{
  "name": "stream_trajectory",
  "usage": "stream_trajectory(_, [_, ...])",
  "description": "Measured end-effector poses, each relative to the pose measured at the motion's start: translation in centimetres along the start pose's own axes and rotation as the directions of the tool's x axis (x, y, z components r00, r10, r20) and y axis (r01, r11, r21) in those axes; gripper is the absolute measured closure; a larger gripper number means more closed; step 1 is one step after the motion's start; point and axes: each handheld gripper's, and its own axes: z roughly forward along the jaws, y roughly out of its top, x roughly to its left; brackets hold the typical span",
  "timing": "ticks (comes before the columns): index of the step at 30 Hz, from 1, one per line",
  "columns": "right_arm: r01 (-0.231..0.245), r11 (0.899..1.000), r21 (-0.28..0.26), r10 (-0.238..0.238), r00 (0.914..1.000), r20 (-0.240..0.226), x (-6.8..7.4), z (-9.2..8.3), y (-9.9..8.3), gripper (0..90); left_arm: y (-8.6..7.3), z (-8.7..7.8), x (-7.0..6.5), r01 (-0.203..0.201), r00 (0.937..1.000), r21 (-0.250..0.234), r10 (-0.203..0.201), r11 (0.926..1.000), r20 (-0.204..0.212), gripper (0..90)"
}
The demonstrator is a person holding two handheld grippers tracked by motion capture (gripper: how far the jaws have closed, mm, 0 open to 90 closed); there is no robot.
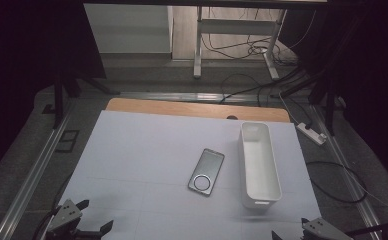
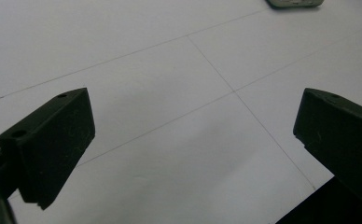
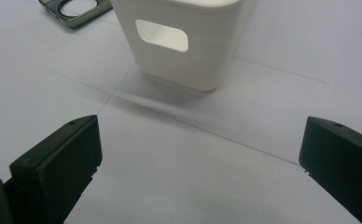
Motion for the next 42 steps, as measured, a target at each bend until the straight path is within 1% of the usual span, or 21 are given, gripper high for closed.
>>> stream_trajectory(2, [0.0, 1.0, 0.001, 0.0, 1.0, -0.005, 0.0, 0.0, 0.0, 0.0, 0.0, 0.0, 0.0, -0.001, 1.0, 0.0, 0.001, 1.0, 0.0, 0.0])
stream_trajectory(5, [0.003, 1.0, -0.002, -0.003, 1.0, -0.003, 0.0, 0.0, 0.0, 0.0, 0.0, 0.0, 0.2, 0.008, 0.9999, 0.0, -0.008, 1.0, 0.008, 0.0])
stream_trajectory(12, [-0.002, 1.0, 0.002, 0.002, 0.9999, -0.011, 0.0, 0.0, 0.0, 0.0, 0.0, 0.0, 0.5, 0.031, 0.9988, -0.004, -0.031, 0.9995, 0.039, 0.0])
stream_trajectory(16, [-0.002, 1.0, 0.001, 0.002, 0.9999, -0.013, -0.1, 0.0, 0.0, 0.0, 0.0, 0.0, 0.6, 0.035, 0.9985, -0.002, -0.034, 0.9994, 0.042, 0.0])
stream_trajectory(19, [0.0, 1.0, 0.004, 0.0, 0.9999, -0.014, -0.1, 0.0, -0.1, 0.0, 0.1, 0.1, 0.6, 0.03, 0.9986, 0.004, -0.03, 0.9996, 0.044, 0.0])
stream_trajectory(32, [0.009, 1.0, 0.019, -0.008, 0.9998, -0.02, 0.0, 0.1, 0.0, 0.0, 0.3, 0.4, 0.6, 0.012, 0.9958, 0.035, -0.015, 0.9993, 0.09, 0.0])
stream_trajectory(33, [0.009, 1.0, 0.018, -0.009, 0.9998, -0.019, 0.0, 0.1, -0.1, 0.0, 0.4, 0.5, 0.6, 0.006, 0.9956, 0.036, -0.01, 0.9993, 0.093, 0.0])
stream_trajectory(36, [0.01, 1.0, 0.014, -0.009, 0.9998, -0.019, 0.0, 0.1, -0.1, 0.0, 0.5, 0.5, 0.6, -0.007, 0.9964, 0.019, 0.005, 0.9998, 0.085, 0.0])
stream_trajectory(38, [0.011, 1.0, 0.016, -0.011, 0.9998, -0.018, 0.0, 0.1, 0.0, 0.0, 0.6, 0.7, 0.6, -0.015, 0.9962, 0.024, 0.012, 0.9996, 0.086, 0.0])
stream_trajectory(41, [0.015, 1.0, 0.018, -0.015, 0.9998, -0.016, 0.1, 0.1, 0.0, 0.0, 1.0, 1.1, 0.6, -0.035, 0.9942, 0.039, 0.031, 0.9986, 0.103, 0.0])
stream_trajectory(42, [0.014, 1.0, 0.019, -0.014, 0.9997, -0.018, 0.1, 0.1, 0.0, 0.0, 1.0, 1.1, 0.6, -0.035, 0.9942, 0.039, 0.031, 0.9986, 0.103, 0.0])
